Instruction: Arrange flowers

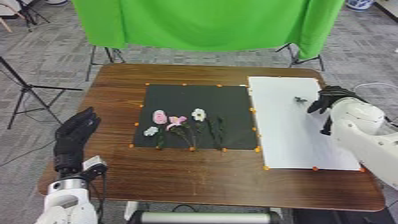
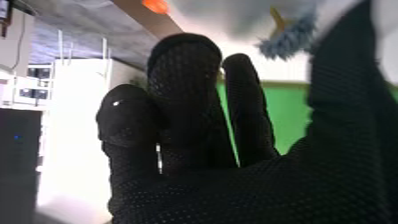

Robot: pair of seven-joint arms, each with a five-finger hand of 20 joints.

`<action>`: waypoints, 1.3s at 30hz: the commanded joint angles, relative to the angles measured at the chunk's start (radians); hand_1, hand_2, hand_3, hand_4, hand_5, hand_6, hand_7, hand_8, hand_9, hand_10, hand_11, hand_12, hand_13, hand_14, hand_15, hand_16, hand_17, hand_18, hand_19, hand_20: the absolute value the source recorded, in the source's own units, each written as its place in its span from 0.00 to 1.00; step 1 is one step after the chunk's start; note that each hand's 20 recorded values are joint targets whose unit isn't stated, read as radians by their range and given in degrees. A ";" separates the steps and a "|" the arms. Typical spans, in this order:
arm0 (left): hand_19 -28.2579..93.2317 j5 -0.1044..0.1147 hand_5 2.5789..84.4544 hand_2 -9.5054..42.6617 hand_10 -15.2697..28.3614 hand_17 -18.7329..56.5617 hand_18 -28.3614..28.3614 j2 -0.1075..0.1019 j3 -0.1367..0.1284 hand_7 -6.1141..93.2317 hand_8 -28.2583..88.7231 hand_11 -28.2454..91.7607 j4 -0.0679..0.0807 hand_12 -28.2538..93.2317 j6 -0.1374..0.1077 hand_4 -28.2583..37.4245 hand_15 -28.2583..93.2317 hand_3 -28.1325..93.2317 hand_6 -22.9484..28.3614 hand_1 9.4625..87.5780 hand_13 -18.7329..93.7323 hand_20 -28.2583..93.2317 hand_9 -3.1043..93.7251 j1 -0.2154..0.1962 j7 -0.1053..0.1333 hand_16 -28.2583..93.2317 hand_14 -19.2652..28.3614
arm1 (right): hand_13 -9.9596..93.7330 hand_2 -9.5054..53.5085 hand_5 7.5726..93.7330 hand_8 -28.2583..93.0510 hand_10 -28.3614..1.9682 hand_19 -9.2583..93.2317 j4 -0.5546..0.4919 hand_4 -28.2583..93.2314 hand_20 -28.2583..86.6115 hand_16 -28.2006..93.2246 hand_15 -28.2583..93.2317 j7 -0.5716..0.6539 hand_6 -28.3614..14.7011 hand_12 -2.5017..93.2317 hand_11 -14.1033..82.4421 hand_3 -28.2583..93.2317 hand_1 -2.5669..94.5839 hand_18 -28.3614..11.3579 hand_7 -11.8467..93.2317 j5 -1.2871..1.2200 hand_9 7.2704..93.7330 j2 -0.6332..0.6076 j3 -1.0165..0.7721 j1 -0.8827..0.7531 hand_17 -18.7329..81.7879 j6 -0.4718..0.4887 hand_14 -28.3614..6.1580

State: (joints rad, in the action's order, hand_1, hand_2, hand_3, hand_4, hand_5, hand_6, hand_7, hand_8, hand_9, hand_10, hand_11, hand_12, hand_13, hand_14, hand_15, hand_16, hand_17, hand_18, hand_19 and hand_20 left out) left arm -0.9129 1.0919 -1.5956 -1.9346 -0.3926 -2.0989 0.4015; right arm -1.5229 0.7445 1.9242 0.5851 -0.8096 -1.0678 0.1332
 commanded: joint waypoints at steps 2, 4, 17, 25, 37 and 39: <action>0.29 0.007 0.57 0.10 0.65 0.52 0.69 -0.001 0.002 0.26 0.15 0.42 0.000 0.29 0.007 0.17 0.42 0.80 0.48 0.40 0.53 0.47 0.48 0.003 -0.011 0.19 0.70 | 0.92 0.08 0.56 0.12 0.52 1.00 -0.023 0.07 0.60 0.43 0.74 -0.024 0.74 0.16 0.28 0.80 0.48 0.28 0.29 0.021 0.73 0.001 0.036 -0.026 0.76 -0.053 0.65; 0.29 0.008 0.57 0.09 0.65 0.52 0.69 0.000 0.002 0.26 0.15 0.42 0.000 0.30 0.007 0.17 0.42 0.80 0.48 0.39 0.53 0.46 0.48 0.003 -0.016 0.19 0.70 | 0.93 0.07 0.59 0.13 0.52 1.00 -0.027 0.06 0.61 0.43 0.74 -0.020 0.75 0.17 0.28 0.80 0.49 0.29 0.30 -0.006 0.75 0.002 0.034 -0.031 0.77 -0.045 0.66; 0.30 0.013 0.57 0.10 0.65 0.49 0.69 0.001 0.000 0.26 0.16 0.42 -0.004 0.30 -0.004 0.16 0.42 0.81 0.49 0.38 0.52 0.45 0.49 0.000 -0.027 0.19 0.70 | 0.99 0.02 0.79 0.24 0.58 1.00 -0.085 0.05 0.63 0.45 0.72 -0.048 0.68 0.23 0.28 0.74 0.61 0.35 0.31 0.010 0.92 -0.019 -0.017 -0.051 0.83 -0.140 0.74; 0.30 0.019 0.58 0.10 0.65 0.49 0.69 -0.008 -0.019 0.26 0.16 0.42 -0.008 0.30 -0.003 0.15 0.43 0.81 0.49 0.37 0.52 0.44 0.49 -0.016 -0.038 0.19 0.70 | 1.00 0.01 0.82 0.25 0.57 1.00 -0.302 0.06 0.67 0.46 0.72 -0.134 0.68 0.24 0.28 0.75 0.61 0.38 0.30 -0.084 0.94 0.020 -0.021 0.053 0.85 -0.262 0.76; 0.29 0.019 0.58 0.10 0.65 0.48 0.68 -0.001 -0.017 0.25 0.16 0.42 -0.011 0.30 0.001 0.15 0.43 0.81 0.49 0.36 0.53 0.43 0.50 -0.020 -0.035 0.19 0.71 | 1.00 0.01 0.82 0.25 0.57 1.00 -0.199 0.06 0.69 0.46 0.73 -0.202 0.68 0.24 0.27 0.75 0.61 0.39 0.29 -0.293 0.94 0.293 0.334 0.341 0.86 -0.134 0.77; 0.30 0.017 0.58 0.10 0.65 0.48 0.68 0.003 -0.016 0.25 0.16 0.42 -0.010 0.30 0.007 0.15 0.43 0.81 0.49 0.36 0.53 0.43 0.50 -0.018 -0.038 0.19 0.71 | 1.00 0.01 0.82 0.25 0.57 1.00 -0.189 0.06 0.69 0.47 0.73 -0.207 0.68 0.24 0.27 0.75 0.61 0.39 0.29 -0.272 0.94 0.312 0.362 0.351 0.86 -0.110 0.77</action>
State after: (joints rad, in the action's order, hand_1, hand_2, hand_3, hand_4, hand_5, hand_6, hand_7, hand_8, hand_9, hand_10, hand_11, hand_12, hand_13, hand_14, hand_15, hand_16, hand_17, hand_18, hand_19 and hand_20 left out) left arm -0.9010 1.0868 -1.6144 -1.9403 -0.3924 -2.1095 0.3709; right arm -1.7361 0.5436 1.6497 0.7605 -0.5539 -0.7881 0.0086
